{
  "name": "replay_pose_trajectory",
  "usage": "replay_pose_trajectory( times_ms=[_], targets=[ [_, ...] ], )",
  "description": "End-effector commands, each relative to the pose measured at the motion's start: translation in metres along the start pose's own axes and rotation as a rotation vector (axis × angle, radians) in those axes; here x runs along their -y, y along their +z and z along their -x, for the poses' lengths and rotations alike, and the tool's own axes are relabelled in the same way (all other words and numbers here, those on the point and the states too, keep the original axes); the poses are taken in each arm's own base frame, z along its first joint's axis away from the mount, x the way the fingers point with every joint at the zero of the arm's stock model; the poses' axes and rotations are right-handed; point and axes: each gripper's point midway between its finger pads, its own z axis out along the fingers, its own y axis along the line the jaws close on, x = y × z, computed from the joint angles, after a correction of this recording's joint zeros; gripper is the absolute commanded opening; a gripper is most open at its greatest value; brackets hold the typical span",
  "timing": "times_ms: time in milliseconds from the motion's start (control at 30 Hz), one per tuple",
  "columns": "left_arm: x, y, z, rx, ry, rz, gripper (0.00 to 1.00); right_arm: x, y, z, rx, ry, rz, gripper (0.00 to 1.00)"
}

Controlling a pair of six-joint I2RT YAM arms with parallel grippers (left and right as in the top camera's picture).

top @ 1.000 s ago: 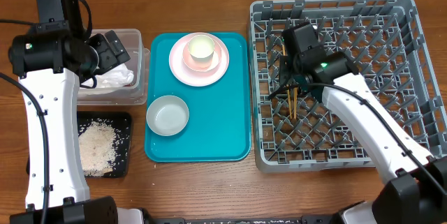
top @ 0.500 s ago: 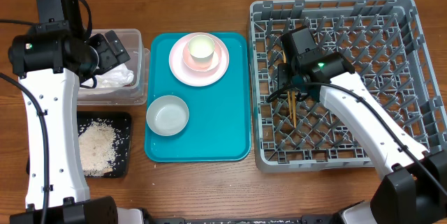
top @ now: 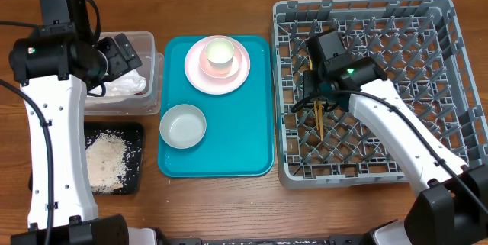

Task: Sort waste into correct bins and load items into the dishwasher
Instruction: 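Open the right gripper to release the chopstick in the rack, then move the right gripper over the white paper cup on the pink stack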

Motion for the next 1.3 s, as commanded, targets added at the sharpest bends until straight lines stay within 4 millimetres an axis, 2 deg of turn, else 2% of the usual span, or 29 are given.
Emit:
replay_pose_trajectory(
  times_ms=[0, 533, 700, 767, 800, 900, 967, 1033, 1133, 1267],
  targets=[
    [-0.001, -0.004, 0.004, 0.016, 0.001, 0.001, 1.00, 0.001, 0.001, -0.001, -0.003, -0.002, 0.000, 0.09],
    [-0.001, -0.004, 0.004, 0.016, 0.001, 0.001, 1.00, -0.002, 0.001, -0.001, -0.005, 0.001, 0.013, 0.11],
    [-0.001, -0.004, 0.004, 0.016, 0.001, 0.001, 1.00, -0.034, -0.003, -0.004, -0.034, 0.005, 0.199, 0.16],
    [-0.001, -0.004, 0.004, 0.016, 0.001, 0.001, 1.00, -0.053, -0.008, -0.007, -0.059, 0.003, 0.310, 0.27],
    [-0.001, -0.004, 0.004, 0.016, 0.001, 0.001, 1.00, -0.062, -0.011, -0.009, -0.073, 0.002, 0.364, 0.37],
    [-0.001, -0.004, 0.004, 0.016, 0.001, 0.001, 1.00, -0.074, -0.015, -0.007, -0.067, -0.005, 0.425, 0.45],
    [-0.001, -0.004, 0.004, 0.016, 0.001, 0.001, 1.00, -0.082, -0.019, -0.001, -0.035, -0.027, 0.441, 0.45],
    [-0.001, -0.004, 0.004, 0.016, 0.001, 0.001, 1.00, -0.090, -0.028, 0.007, -0.004, -0.058, 0.461, 0.46],
    [-0.001, -0.004, 0.004, 0.016, 0.001, 0.001, 1.00, -0.095, -0.051, 0.024, 0.032, -0.069, 0.485, 0.50],
    [-0.001, -0.004, 0.004, 0.016, 0.001, 0.001, 1.00, -0.101, -0.104, 0.065, 0.151, -0.127, 0.524, 0.52]
  ],
)
